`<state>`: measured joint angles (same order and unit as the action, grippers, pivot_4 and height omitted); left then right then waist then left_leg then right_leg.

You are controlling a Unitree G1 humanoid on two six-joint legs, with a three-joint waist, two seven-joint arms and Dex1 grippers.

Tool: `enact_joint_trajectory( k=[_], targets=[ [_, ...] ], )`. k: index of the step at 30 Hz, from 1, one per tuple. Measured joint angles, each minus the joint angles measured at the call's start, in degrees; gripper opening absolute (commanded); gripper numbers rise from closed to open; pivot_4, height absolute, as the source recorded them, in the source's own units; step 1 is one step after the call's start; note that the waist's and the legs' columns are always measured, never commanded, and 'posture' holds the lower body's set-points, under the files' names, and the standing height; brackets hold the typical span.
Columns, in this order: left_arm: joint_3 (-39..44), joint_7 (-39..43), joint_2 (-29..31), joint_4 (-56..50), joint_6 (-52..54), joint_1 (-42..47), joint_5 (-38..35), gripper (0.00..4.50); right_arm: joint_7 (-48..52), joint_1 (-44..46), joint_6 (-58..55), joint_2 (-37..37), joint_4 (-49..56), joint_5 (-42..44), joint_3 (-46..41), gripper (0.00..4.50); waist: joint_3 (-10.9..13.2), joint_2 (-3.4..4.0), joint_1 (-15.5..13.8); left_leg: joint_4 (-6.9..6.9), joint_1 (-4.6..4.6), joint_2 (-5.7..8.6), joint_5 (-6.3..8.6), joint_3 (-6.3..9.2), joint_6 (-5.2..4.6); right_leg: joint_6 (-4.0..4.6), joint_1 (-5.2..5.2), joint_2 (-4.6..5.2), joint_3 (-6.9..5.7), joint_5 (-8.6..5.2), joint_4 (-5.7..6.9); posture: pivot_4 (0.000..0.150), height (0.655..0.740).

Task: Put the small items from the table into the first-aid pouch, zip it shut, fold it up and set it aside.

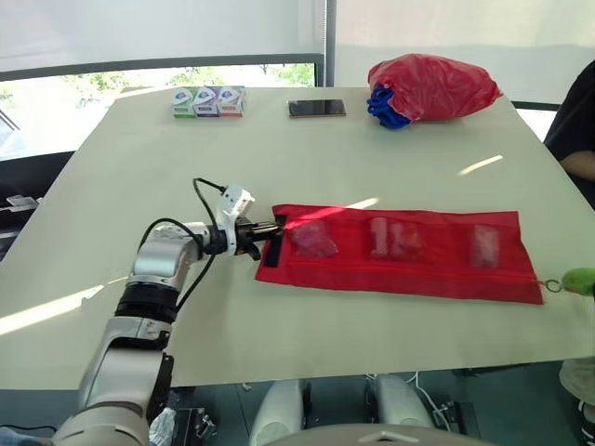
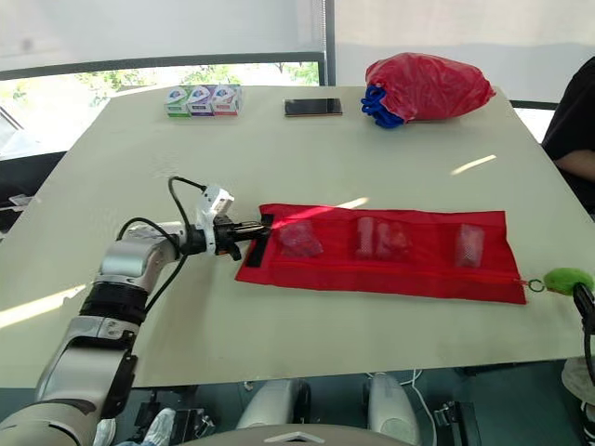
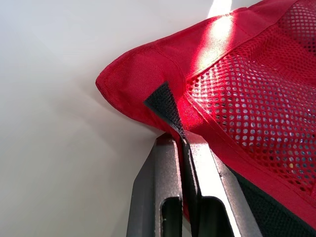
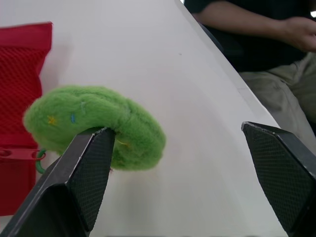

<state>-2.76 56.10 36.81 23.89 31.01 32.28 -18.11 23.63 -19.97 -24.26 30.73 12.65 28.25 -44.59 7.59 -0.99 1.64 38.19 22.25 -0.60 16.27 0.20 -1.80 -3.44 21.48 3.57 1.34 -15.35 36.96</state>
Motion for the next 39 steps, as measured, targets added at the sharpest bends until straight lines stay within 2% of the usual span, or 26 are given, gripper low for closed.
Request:
enact_joint_trajectory(
  k=[6,16,22,28,29,30,35,36,37,39],
  targets=[
    [0.27,1.28,4.76,2.93,-3.32,-0.31,1.1,0.0,3.07,-0.94,2.36,-1.85,2.59,2.59,-0.49,4.45,0.01,0.01,0.19,-0.05,-0.06,0.0,0.0,-0.03,0.0,0.0,-0.01,0.01,0.02,0.0,0.0,0.15,0.74],
    [0.48,1.43,4.91,4.25,-3.93,0.14,1.27,0.0,15.38,-8.75,-4.16,1.7,9.31,12.05,2.63,4.45,0.0,0.01,0.05,-0.06,-0.08,0.0,0.0,-0.04,-0.01,0.0,-0.04,0.05,0.03,0.0,0.0,0.15,0.74],
    [0.51,1.22,4.88,5.03,-4.64,0.4,1.29,0.0,18.08,-11.5,-4.0,2.42,10.03,12.05,3.23,4.45,0.0,-0.01,0.01,-0.06,-0.1,-0.01,0.0,-0.06,0.0,0.0,-0.03,0.05,0.05,-0.01,-0.01,0.15,0.74],
    [0.74,1.28,4.9,6.76,-5.55,0.87,1.28,0.0,19.3,-10.95,1.24,1.07,11.72,10.76,3.33,4.45,0.0,0.0,-0.05,-0.06,-0.11,0.0,0.01,-0.06,0.0,-0.01,-0.04,0.04,0.05,-0.01,-0.01,0.15,0.74],
    [1.0,1.48,4.99,6.8,-5.44,0.86,1.26,0.69,19.59,-10.99,1.37,0.75,12.83,11.13,3.8,4.5,0.0,-0.01,-0.02,-0.06,-0.1,-0.01,0.01,-0.06,0.0,-0.01,-0.04,0.04,0.05,-0.01,-0.01,0.15,0.74],
    [1.2,1.65,5.39,6.84,-5.3,0.79,1.27,0.84,19.63,-11.05,1.23,0.31,14.08,11.65,4.46,4.5,0.01,-0.03,0.02,-0.06,-0.1,-0.02,0.01,-0.06,0.0,-0.01,-0.03,0.03,0.05,-0.01,-0.01,0.15,0.74],
    [2.43,6.35,8.16,6.53,-7.67,-0.83,1.1,3.21,19.57,-12.65,1.08,-2.44,16.73,11.96,9.11,4.5,0.08,-0.13,-0.49,-0.08,-0.03,-0.02,0.01,-0.04,0.0,0.0,0.0,0.07,0.0,-0.01,-0.06,0.15,0.74],
    [2.49,6.45,8.19,6.53,-7.84,-0.88,1.1,3.45,19.56,-12.75,1.08,-2.56,16.73,11.92,9.27,4.5,0.08,-0.12,-0.7,-0.07,-0.02,-0.02,0.01,-0.04,0.0,0.0,0.02,0.09,0.0,-0.01,-0.07,0.15,0.74],
    [3.12,7.0,8.23,6.72,-10.91,-1.02,1.15,4.0,19.56,-13.18,1.42,-3.24,16.72,11.22,10.38,4.5,0.11,-0.13,-0.94,-0.06,-0.01,0.0,0.01,-0.04,0.0,0.0,0.04,0.13,0.0,-0.01,-0.07,0.15,0.74],
    [4.7,8.15,8.23,6.92,-14.82,-0.79,0.96,4.42,19.49,-13.12,2.45,-3.98,16.73,10.59,11.0,4.5,0.12,-0.18,-1.31,0.01,0.08,0.02,0.01,0.02,0.0,0.0,0.05,0.18,-0.09,0.0,-0.1,0.15,0.74]
  ],
)
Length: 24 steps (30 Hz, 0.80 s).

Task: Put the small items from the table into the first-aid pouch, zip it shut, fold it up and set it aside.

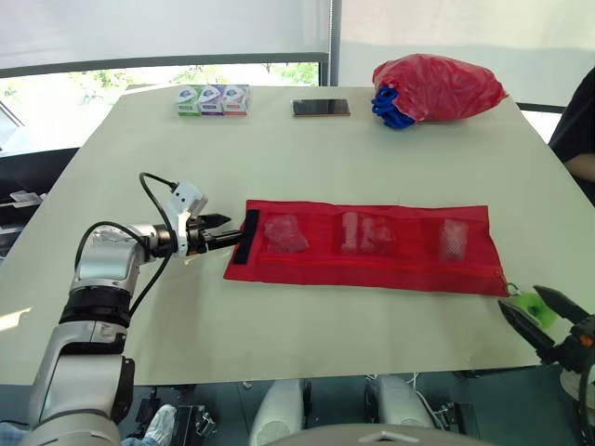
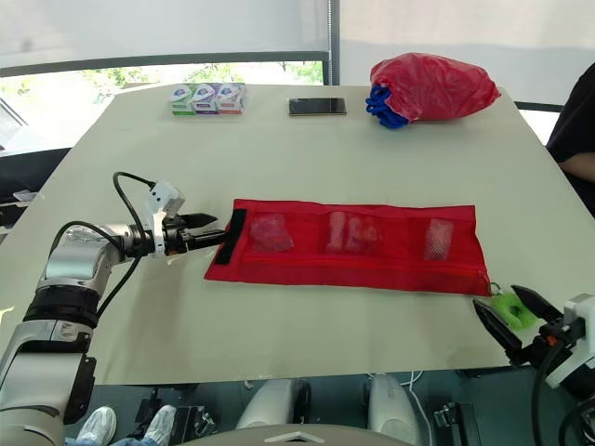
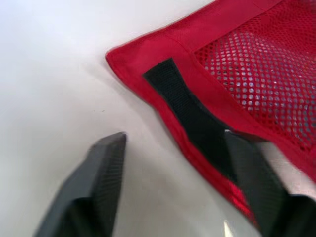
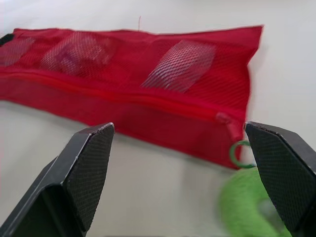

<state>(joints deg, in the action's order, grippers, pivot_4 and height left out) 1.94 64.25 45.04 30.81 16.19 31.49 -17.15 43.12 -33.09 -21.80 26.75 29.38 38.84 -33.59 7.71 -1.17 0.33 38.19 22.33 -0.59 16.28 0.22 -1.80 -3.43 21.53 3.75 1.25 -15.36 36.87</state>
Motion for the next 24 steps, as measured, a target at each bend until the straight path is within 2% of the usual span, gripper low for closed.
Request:
enact_joint_trajectory(
  k=[4,8,10,17,24],
  targets=[
    [2.74,7.3,0.01,-0.42,-3.26,3.12,-3.48,4.42,-0.18,1.05,4.07,-1.26,-0.81,-3.16,1.77,4.5,0.02,-0.04,-0.64,0.11,0.16,0.05,0.02,0.13,-0.03,0.0,0.03,0.01,-0.16,0.0,-0.03,0.15,0.74],
    [3.51,15.3,-0.07,-7.99,-2.56,3.2,-8.16,4.42,-1.13,0.39,4.19,-1.15,-1.98,-6.39,4.14,4.5,0.04,0.0,-0.87,0.11,0.21,0.07,0.02,0.12,-0.03,0.0,0.02,0.0,-0.15,0.0,-0.03,0.15,0.74],
    [1.95,17.9,-0.44,-15.2,-0.16,1.5,-10.37,4.42,-1.64,-0.75,1.97,-0.91,-1.73,-6.27,4.71,4.5,0.05,0.02,-0.94,0.12,0.21,0.06,0.02,0.12,-0.03,0.0,0.01,-0.01,-0.14,0.0,-0.03,0.15,0.74],
    [-5.0,20.66,-2.85,-37.49,4.62,0.13,-14.9,4.42,-5.74,-3.33,-4.33,-2.8,1.98,-3.97,8.82,4.5,0.04,0.07,-0.94,0.14,0.23,0.05,0.02,0.17,-0.04,0.01,-0.01,-0.03,-0.13,0.0,-0.03,0.15,0.74],
    [-5.47,20.41,-4.0,-41.51,7.57,2.83,-17.49,4.42,-16.42,-0.08,-9.28,-6.38,2.31,-3.67,9.11,4.5,0.03,0.05,-0.85,0.15,0.2,0.05,0.02,0.17,-0.04,0.0,-0.01,-0.1,-0.14,-0.01,-0.04,0.15,0.74]
  ],
)
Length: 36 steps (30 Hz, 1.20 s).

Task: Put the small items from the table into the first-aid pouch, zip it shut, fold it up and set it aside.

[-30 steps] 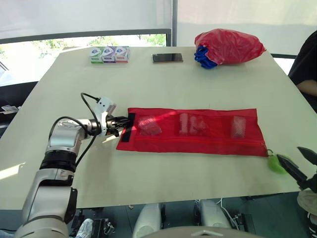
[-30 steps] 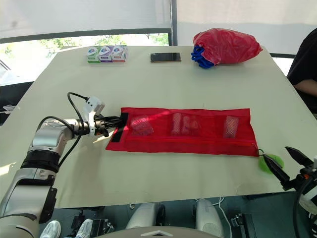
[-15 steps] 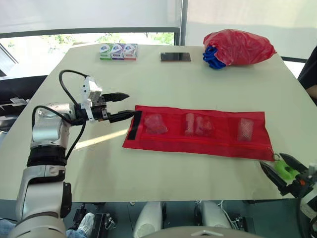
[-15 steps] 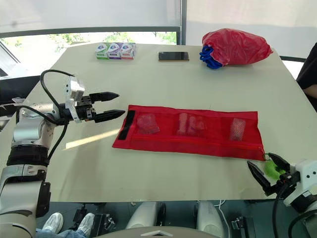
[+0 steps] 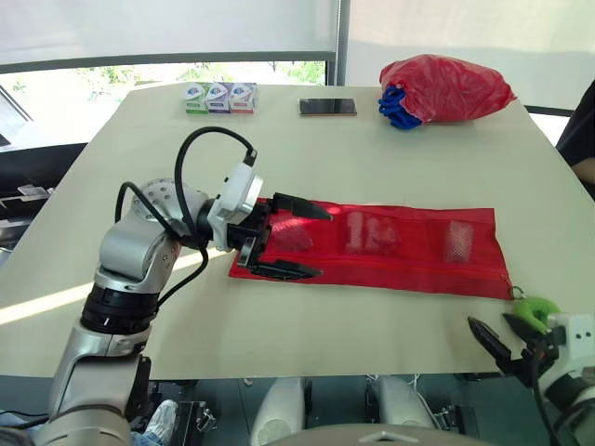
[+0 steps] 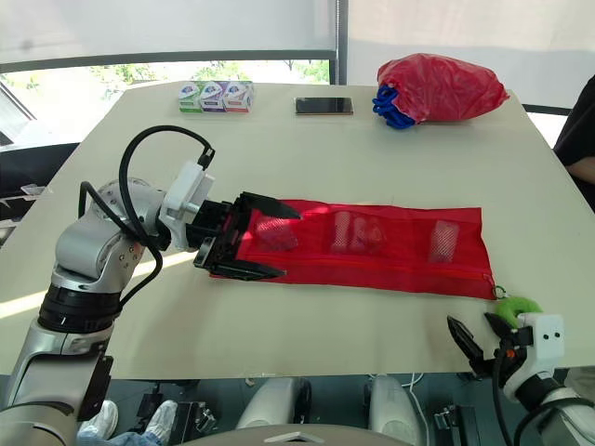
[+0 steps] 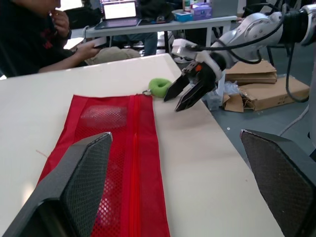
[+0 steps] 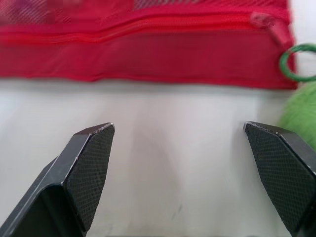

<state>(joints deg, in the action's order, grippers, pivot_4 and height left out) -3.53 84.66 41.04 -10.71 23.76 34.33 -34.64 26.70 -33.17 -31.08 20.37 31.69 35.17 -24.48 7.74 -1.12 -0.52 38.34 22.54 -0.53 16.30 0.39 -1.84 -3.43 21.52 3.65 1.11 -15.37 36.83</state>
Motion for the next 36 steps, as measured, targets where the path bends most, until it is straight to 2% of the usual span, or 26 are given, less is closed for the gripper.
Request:
enact_joint_trajectory(
  k=[10,14,19,23,25,27,28,31,32,35,36],
  targets=[
    [-0.12,0.08,-0.75,-0.02,0.85,1.24,-1.07,4.42,-10.93,8.16,-1.23,-3.78,-2.19,-3.21,0.15,4.5,0.03,0.02,-0.04,0.0,0.01,0.03,0.0,0.0,0.0,0.0,0.01,-0.01,0.0,0.0,0.0,0.15,0.74],
    [-0.55,0.05,-0.85,-0.02,0.85,1.23,-1.07,4.42,-11.69,9.54,-1.91,-3.84,-2.52,-2.73,0.22,4.5,0.03,0.02,-0.05,0.01,0.01,0.04,0.0,0.0,0.0,0.0,0.01,-0.01,0.0,0.0,0.0,0.15,0.74],
    [-1.04,-0.63,-1.39,-0.06,0.84,1.23,-1.06,4.42,-12.1,11.75,-6.26,-3.78,-3.01,3.44,-1.76,4.5,0.01,0.0,0.21,0.01,0.0,0.02,0.0,0.01,0.0,0.0,0.0,-0.04,0.0,0.01,0.01,0.15,0.74],
    [-1.47,-1.14,-1.65,-0.23,0.78,1.22,-0.99,4.42,-10.59,11.85,-7.48,0.29,-3.64,2.56,-0.07,4.5,-0.04,-0.09,0.7,0.01,-0.01,0.04,0.0,0.03,0.0,0.0,0.0,-0.07,-0.01,0.01,0.02,0.15,0.74],
    [-1.51,-1.21,-1.66,-0.64,0.77,1.2,-0.98,4.5,-10.13,12.24,-7.38,0.81,-4.06,1.56,0.88,3.96,-0.1,-0.18,0.93,0.01,-0.02,0.04,0.0,0.04,0.0,0.0,-0.01,-0.1,-0.03,0.01,0.02,0.15,0.74],
    [-1.53,-1.37,-1.67,-1.22,0.76,1.21,-0.97,4.5,-10.12,12.96,-7.18,0.81,-5.28,0.87,1.07,3.19,-0.16,-0.28,1.22,0.0,-0.04,0.02,0.0,0.03,0.0,0.0,-0.02,-0.1,-0.02,0.01,0.02,0.15,0.74],
    [-1.53,-1.46,-1.67,-1.4,0.77,1.2,-0.98,4.5,-10.12,13.1,-6.95,0.81,-5.82,0.56,0.96,2.6,-0.17,-0.31,1.25,0.0,-0.04,0.02,0.0,0.04,0.0,0.0,-0.02,-0.11,-0.02,0.01,0.02,0.15,0.74],
    [-1.52,-1.99,-1.67,-1.64,0.79,1.21,-0.99,4.5,-9.99,13.16,-6.3,0.78,-6.61,0.08,0.91,1.39,-0.17,-0.31,1.34,0.0,-0.06,-0.03,0.0,0.04,0.0,0.0,-0.02,-0.15,-0.01,0.01,0.03,0.15,0.74],
    [-1.52,-2.07,-1.66,-1.66,0.81,1.21,-1.0,4.5,-9.85,13.16,-6.1,0.68,-6.76,0.07,0.89,1.26,-0.17,-0.31,1.34,0.0,-0.06,-0.03,0.0,0.04,0.0,0.0,-0.02,-0.16,-0.01,0.01,0.03,0.15,0.74],
    [-1.53,-2.18,-1.68,-1.63,0.81,1.21,-0.99,4.5,-8.92,12.57,-4.95,0.6,-7.48,0.28,0.29,0.03,-0.16,-0.29,1.28,0.0,-0.05,-0.05,0.0,0.03,0.0,0.0,-0.02,-0.16,0.0,0.01,0.03,0.15,0.74],
    [-1.54,-2.18,-1.7,-1.59,0.81,1.22,-0.98,4.5,-8.65,12.47,-4.8,0.48,-7.47,0.51,0.13,0.03,-0.16,-0.29,1.25,0.0,-0.05,-0.05,0.0,0.03,0.0,0.0,-0.02,-0.16,0.0,0.01,0.03,0.15,0.74]
  ],
)
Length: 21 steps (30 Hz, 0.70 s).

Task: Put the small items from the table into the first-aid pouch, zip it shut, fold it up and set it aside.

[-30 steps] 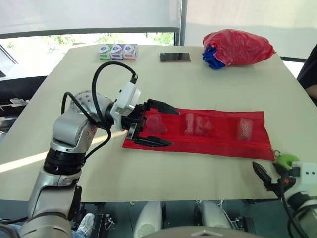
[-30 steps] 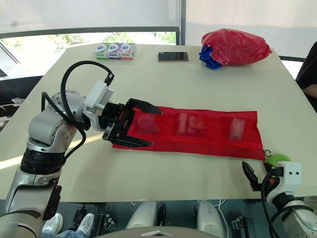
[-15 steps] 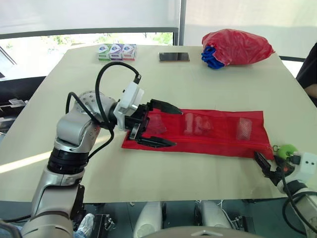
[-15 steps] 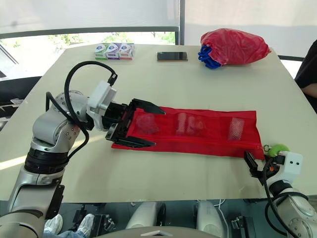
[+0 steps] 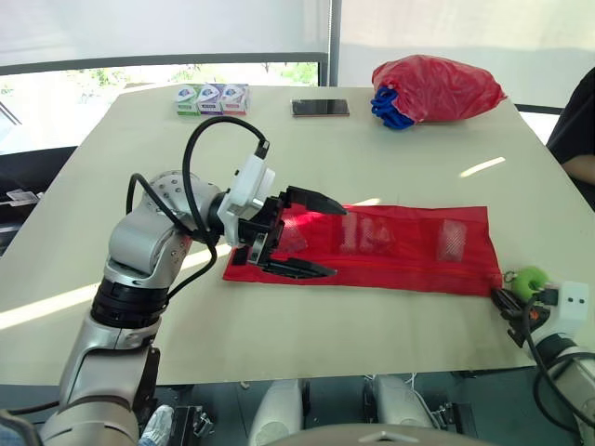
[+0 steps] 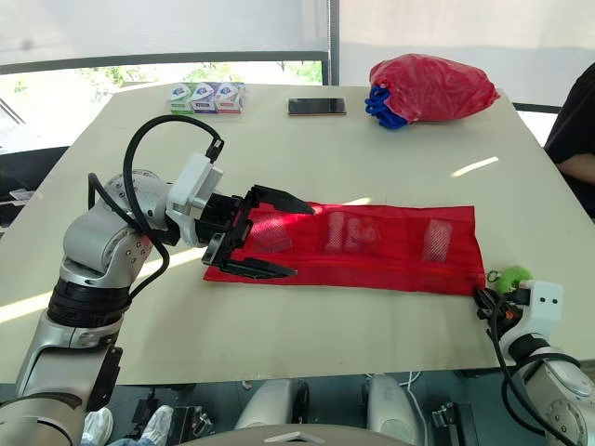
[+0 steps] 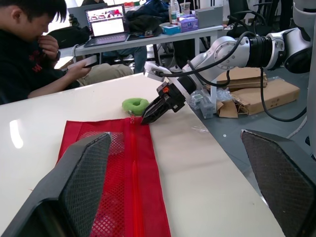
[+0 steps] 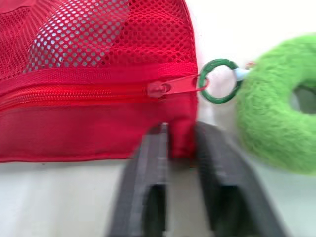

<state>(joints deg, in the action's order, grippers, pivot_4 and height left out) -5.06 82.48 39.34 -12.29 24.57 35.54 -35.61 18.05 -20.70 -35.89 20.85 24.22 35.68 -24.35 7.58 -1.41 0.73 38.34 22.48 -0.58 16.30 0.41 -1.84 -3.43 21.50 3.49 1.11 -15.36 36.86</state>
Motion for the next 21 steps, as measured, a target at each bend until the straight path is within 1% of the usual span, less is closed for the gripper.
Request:
enact_joint_trajectory(
  k=[7,10,12,13,17,18,21],
  targets=[
    [-0.15,-0.02,-0.79,0.78,-0.05,0.33,0.36,4.5,1.88,-1.9,-0.17,-0.62,-0.01,4.8,-3.04,0.03,0.11,0.18,-0.24,0.0,0.02,0.03,0.0,-0.01,0.0,0.0,0.0,0.07,0.01,0.0,-0.01,0.15,0.74],
    [-0.23,0.08,-0.94,1.76,-0.31,0.41,0.74,4.5,3.41,-3.51,-0.42,-0.29,0.0,9.52,-6.66,0.03,0.18,0.29,-0.28,0.0,0.03,0.04,0.0,-0.02,0.0,-0.01,0.0,0.08,0.02,0.0,-0.01,0.15,0.74],
    [-0.23,0.12,-0.99,1.81,-0.43,0.41,0.82,4.5,3.91,-3.98,-0.8,0.22,0.0,10.81,-8.08,0.03,0.19,0.31,-0.29,0.01,0.03,0.04,0.0,-0.02,0.0,-0.01,0.0,0.09,0.02,0.0,-0.01,0.15,0.74],
    [-0.23,0.24,-0.99,1.86,-0.86,0.43,1.17,4.5,5.2,-5.2,-1.38,2.19,0.0,13.0,-10.33,0.03,0.22,0.38,-0.36,0.01,0.04,0.07,0.0,-0.03,0.0,-0.01,-0.01,0.13,0.03,0.0,-0.01,0.15,0.74],
    [-0.22,0.49,-0.9,2.48,-1.38,0.45,1.74,4.5,9.29,-7.59,-1.8,6.39,0.46,18.38,-16.4,0.03,0.22,0.39,-0.4,0.01,0.04,0.08,0.0,-0.02,-0.01,-0.01,-0.02,0.11,0.05,0.0,-0.02,0.15,0.74],
    [-0.22,0.71,-0.88,2.82,-1.45,0.51,1.8,4.5,11.28,-8.31,-2.49,8.49,1.96,21.32,-18.31,0.03,0.23,0.39,-0.33,0.0,0.03,0.07,0.0,-0.02,-0.01,-0.01,-0.02,0.1,0.05,0.0,-0.02,0.15,0.74],
    [-0.22,0.95,-0.85,2.95,-1.53,0.64,1.88,4.5,12.99,-8.26,-3.79,11.09,4.37,26.47,-19.88,0.03,0.23,0.4,-0.07,0.01,0.03,0.04,0.0,-0.03,-0.01,-0.02,-0.02,0.08,0.07,0.01,-0.02,0.15,0.74]
  ],
)
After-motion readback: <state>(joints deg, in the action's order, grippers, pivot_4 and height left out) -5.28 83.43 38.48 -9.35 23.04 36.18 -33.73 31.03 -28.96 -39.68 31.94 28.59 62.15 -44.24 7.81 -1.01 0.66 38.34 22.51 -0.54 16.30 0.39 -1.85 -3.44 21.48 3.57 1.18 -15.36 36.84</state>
